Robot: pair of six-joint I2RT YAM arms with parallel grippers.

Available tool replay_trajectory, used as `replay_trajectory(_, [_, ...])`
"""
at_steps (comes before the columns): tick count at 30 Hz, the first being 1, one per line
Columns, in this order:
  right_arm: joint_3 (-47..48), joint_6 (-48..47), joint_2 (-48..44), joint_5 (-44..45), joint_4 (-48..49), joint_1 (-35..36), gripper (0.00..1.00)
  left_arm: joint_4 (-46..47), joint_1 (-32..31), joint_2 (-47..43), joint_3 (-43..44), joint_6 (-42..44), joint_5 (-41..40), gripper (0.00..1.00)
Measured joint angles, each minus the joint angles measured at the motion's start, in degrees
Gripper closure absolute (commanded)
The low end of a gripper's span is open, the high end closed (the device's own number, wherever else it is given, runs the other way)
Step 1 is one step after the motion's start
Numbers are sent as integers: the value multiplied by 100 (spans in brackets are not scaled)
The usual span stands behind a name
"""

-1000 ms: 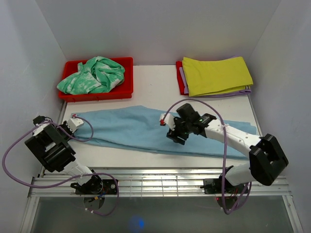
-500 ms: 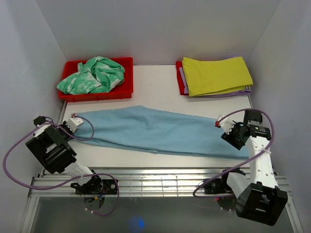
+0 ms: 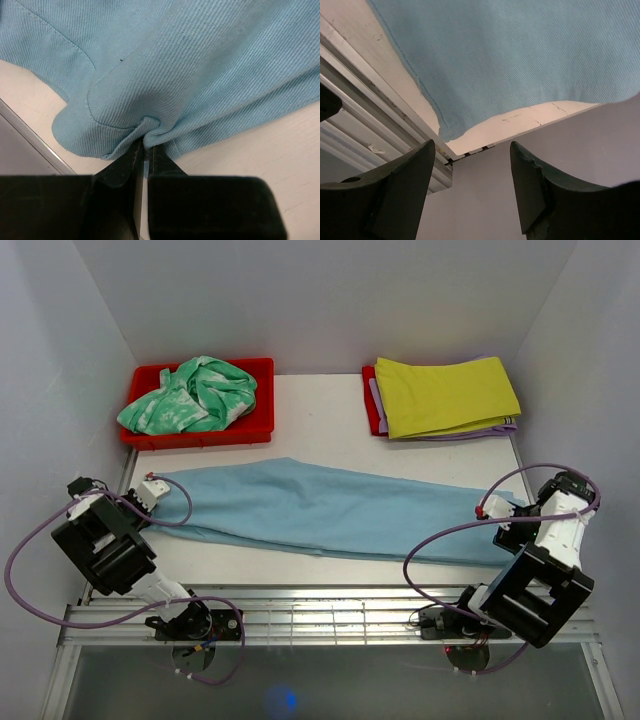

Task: Fold and stack the trousers
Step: Fold the trousers

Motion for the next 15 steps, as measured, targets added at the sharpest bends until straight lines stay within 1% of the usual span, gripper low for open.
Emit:
replay_trajectory(6, [-361, -463, -26, 208, 44, -42, 30, 2, 0, 7, 4, -26, 0, 100])
replay_trajectory(9, [-800, -601, -96, 341, 400, -42, 34, -33, 0, 35, 39, -44, 0, 100])
replay_trajectory(11, [-1097, -669, -138, 444, 691, -44, 44, -52, 0, 50, 61, -52, 0, 100])
replay_trajectory(12, [-1233, -706, -160, 481, 868, -46, 51, -57, 0, 55, 66, -61, 0, 100])
replay_trajectory(13, [-1318, -719, -179, 494, 1001, -46, 61, -59, 0, 59, 70, -68, 0, 100])
replay_trajectory(14, [-1384, -761, -188, 505, 1152, -46, 66, -61, 0, 61, 72, -70, 0, 100])
replay_trajectory(15, [-1405, -772, -190, 503, 1298, -46, 75, -63, 0, 63, 74, -72, 0, 100])
